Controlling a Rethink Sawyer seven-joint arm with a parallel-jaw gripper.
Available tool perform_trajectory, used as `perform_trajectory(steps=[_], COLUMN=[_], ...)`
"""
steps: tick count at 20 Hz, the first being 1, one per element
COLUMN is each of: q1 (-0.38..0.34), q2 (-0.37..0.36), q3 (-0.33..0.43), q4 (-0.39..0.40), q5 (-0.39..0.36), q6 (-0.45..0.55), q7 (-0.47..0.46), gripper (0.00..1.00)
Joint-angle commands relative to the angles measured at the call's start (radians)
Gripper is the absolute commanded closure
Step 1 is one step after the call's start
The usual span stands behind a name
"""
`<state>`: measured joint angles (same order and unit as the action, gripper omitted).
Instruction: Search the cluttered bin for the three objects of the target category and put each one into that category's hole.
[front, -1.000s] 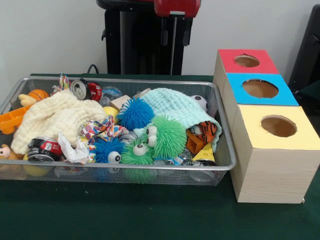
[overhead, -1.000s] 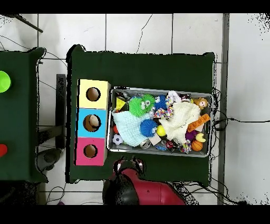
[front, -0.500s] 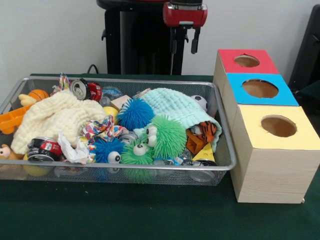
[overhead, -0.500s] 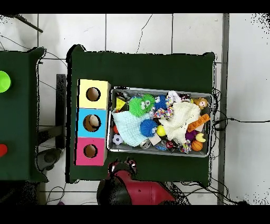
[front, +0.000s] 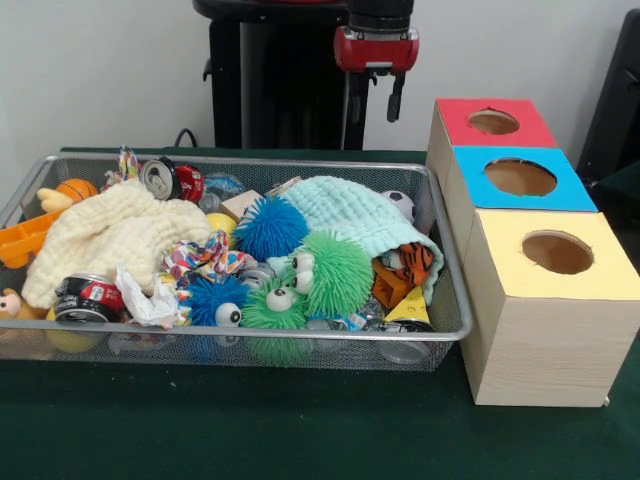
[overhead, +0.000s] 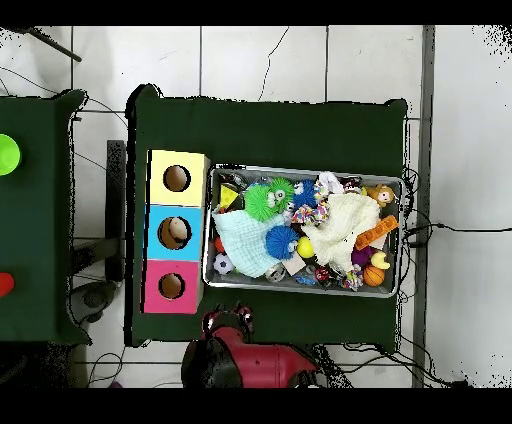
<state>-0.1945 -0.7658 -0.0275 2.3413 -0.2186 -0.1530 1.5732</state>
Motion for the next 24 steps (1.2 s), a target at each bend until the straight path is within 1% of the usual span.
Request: perform_trajectory(steps=[1, 4, 6, 14, 24], q1=[0.021, 0.028, 0.036, 0.064, 0.037], q2=[0.155, 0.219, 0.248, 0.329, 0.44], q3=[-0.023, -0.03, -0.036, -0.052, -0.037], q4=[-0.026, -0.038, -0.046, -0.08, -0.146], q5=[-0.01, -0.012, -0.006, 0.027, 0.026], q6=[-0.184, -0.247, -0.275, -0.339, -0.406], q7=[0.224, 0.228, 0.228, 0.224, 0.234], gripper=[0.0, 0.0, 0.0, 0.0, 0.0])
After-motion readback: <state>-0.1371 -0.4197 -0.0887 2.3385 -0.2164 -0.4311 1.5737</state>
